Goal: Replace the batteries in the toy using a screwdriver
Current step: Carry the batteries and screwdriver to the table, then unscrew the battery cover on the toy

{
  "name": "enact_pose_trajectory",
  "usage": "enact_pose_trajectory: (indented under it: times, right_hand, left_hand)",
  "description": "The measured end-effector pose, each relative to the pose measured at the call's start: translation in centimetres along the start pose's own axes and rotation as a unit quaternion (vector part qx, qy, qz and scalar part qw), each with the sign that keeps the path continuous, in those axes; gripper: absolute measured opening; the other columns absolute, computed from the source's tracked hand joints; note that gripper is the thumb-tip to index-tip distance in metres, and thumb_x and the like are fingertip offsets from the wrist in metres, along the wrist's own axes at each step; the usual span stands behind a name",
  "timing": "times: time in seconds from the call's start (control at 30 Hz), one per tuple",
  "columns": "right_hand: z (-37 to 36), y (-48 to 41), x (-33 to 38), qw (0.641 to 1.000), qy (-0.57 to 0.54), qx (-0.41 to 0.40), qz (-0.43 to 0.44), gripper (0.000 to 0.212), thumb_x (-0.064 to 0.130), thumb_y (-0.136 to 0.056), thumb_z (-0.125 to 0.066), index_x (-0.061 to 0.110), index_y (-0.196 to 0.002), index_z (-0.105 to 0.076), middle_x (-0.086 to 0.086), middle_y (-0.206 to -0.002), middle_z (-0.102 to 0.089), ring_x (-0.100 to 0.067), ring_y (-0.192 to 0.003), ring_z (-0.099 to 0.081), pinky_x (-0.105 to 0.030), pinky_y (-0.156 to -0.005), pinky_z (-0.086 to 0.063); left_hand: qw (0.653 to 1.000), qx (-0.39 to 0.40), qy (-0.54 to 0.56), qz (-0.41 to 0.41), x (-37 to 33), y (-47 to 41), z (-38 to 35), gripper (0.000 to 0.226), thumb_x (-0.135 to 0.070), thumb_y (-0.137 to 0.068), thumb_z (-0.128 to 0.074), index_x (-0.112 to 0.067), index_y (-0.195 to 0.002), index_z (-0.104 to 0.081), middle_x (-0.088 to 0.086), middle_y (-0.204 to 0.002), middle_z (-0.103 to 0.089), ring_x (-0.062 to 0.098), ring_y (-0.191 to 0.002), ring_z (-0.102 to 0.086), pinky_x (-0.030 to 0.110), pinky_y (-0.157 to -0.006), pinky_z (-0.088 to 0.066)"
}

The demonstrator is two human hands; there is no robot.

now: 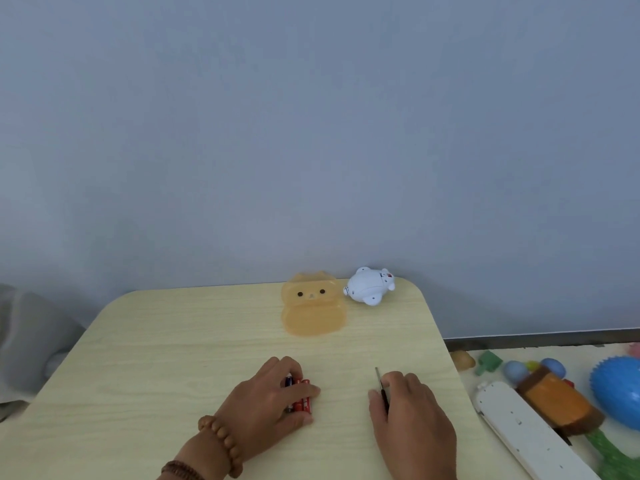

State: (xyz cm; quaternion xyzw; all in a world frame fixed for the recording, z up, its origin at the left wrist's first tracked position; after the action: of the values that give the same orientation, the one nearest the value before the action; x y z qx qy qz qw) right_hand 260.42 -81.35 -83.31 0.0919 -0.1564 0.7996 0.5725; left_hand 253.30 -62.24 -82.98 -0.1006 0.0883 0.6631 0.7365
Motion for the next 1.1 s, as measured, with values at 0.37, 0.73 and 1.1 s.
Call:
enact_pose_trajectory:
  times: [0.37, 0.73, 1.1]
  right_hand:
    - [5.0, -13.6, 1.0, 0.995, -0.076, 0.016, 0.069, 0.045, 0.036, -0.088, -0.067, 0.022, -0.129, -0.055, 0.003, -0.134, -0.047, -0.022, -0.122, -0.046, -0.038, -0.086, -0.052]
    - [-0.1, -21.1, 2.7, 0.971, -0.027, 0.206, 0.114, 0.084, 0.049, -0.050, -0.079, 0.045, -0.129, -0.049, 0.018, -0.126, -0.058, -0.013, -0.111, -0.056, -0.040, -0.089, -0.054]
    - [4.1, -16.7, 0.8, 0.958, -0.246, 0.132, 0.069, 0.078, 0.043, -0.060, -0.094, 0.041, -0.128, -0.056, 0.010, -0.113, -0.064, -0.002, -0.092, -0.064, -0.016, -0.073, -0.048]
  left_hand:
    - [0.997, 0.069, 0.024, -0.020, 1.8, 0.2, 0.3, 0.043, -0.065, -0.085, -0.045, -0.052, -0.126, -0.043, -0.019, -0.128, -0.030, -0.003, -0.111, -0.037, 0.021, -0.094, -0.044]
    - [0.993, 0.106, 0.054, -0.002, 2.2, 0.0, 0.4, 0.056, -0.071, -0.077, -0.050, -0.057, -0.131, -0.040, -0.026, -0.130, -0.021, -0.004, -0.102, -0.042, 0.023, -0.085, -0.047]
    - [0.987, -0.147, 0.060, 0.033, 2.2, 0.2, 8.6, 0.071, -0.071, -0.077, -0.059, -0.045, -0.139, -0.038, -0.027, -0.131, -0.038, -0.002, -0.117, -0.042, 0.023, -0.081, -0.053]
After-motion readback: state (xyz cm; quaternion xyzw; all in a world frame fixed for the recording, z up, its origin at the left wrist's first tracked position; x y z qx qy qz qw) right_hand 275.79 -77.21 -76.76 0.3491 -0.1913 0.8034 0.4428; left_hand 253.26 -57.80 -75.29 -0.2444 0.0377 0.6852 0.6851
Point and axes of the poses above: each hand's wrist, its own y-axis away from the middle knuckle, its own z-axis out of the back of the hand, x = y × z, the point moved 10 cm from there along -y, towards the middle knuckle
